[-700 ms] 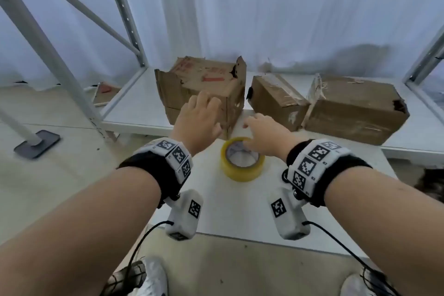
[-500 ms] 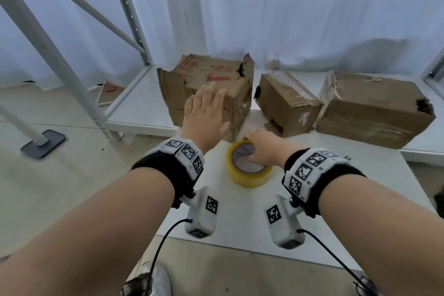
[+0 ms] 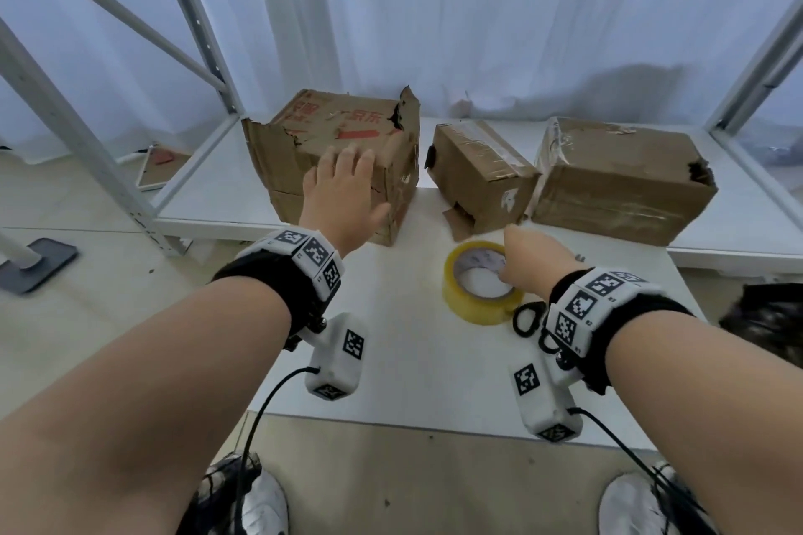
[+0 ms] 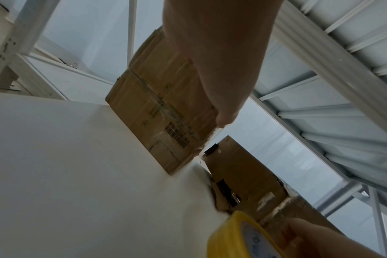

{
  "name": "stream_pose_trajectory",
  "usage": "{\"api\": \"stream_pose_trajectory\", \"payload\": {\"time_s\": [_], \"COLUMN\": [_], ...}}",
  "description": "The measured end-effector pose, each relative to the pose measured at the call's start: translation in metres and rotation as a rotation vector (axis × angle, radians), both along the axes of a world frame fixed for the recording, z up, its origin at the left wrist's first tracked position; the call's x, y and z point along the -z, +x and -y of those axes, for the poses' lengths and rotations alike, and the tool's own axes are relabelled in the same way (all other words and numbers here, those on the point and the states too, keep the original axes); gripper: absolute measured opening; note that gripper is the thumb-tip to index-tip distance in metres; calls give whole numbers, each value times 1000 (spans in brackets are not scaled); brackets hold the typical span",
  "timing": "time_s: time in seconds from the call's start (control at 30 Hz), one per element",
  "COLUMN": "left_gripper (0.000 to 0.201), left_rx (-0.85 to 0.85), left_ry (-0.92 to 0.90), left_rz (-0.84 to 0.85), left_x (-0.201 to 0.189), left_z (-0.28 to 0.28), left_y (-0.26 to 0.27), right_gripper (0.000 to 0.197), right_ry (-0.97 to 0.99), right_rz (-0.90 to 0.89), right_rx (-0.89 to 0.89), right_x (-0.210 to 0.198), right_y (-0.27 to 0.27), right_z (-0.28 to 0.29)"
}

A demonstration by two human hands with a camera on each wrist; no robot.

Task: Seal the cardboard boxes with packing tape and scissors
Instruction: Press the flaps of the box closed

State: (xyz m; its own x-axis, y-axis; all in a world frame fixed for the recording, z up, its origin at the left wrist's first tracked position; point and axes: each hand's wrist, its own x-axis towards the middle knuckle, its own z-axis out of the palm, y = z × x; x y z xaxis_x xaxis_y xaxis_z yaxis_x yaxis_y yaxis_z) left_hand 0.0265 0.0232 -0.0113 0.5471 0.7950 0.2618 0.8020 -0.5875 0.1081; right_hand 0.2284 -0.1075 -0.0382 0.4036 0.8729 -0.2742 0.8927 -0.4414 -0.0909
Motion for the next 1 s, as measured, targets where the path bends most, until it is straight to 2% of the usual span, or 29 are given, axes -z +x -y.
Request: {"api": "stream_pose_trajectory", "payload": {"time_s": [0.07,0.13,0.3,0.37,0.47,0.53,0.6,0.67,0.7,0.77,0.87,1.0], "left_gripper": [72,70,54,56,71,90,105,110,112,112,103,91], "left_rx": [18,51,57,-16,-204,-317,-336,-317,-321,-368,-413,-384], "left_ry": [-2,3,12,77,99,-72,-362,-605,-652,-625,-544,-530], "left_rz": [-10,-9,72,174,391,554,800,1023,1062,1030,936,795], "left_x": [0,-2,-15,-21,-25,-21,-13,-6,-5,-6,-3,-17], "left_z": [7,11,2,-10,-31,-44,-56,-64,-66,-65,-57,-23], "left_y": [3,2,-12,-25,-50,-65,-75,-78,-78,-77,-82,-94], "right_gripper": [26,28,41,48,56,59,58,54,51,43,32,33], "right_ry": [-4,96,558,634,622,572,542,554,571,600,609,554], "right_rz": [84,122,-170,-256,-420,-540,-642,-749,-806,-899,-900,-897], "right_rx": [35,21,-141,-198,-187,-133,-77,-52,-50,-21,19,24], "right_x": [-5,-15,-41,-48,-54,-51,-44,-39,-37,-39,-41,-49], "right_y": [6,2,-38,-60,-83,-89,-89,-88,-87,-87,-86,-89], "right_z": [9,9,-31,-51,-73,-83,-92,-94,-94,-91,-83,-58]}}
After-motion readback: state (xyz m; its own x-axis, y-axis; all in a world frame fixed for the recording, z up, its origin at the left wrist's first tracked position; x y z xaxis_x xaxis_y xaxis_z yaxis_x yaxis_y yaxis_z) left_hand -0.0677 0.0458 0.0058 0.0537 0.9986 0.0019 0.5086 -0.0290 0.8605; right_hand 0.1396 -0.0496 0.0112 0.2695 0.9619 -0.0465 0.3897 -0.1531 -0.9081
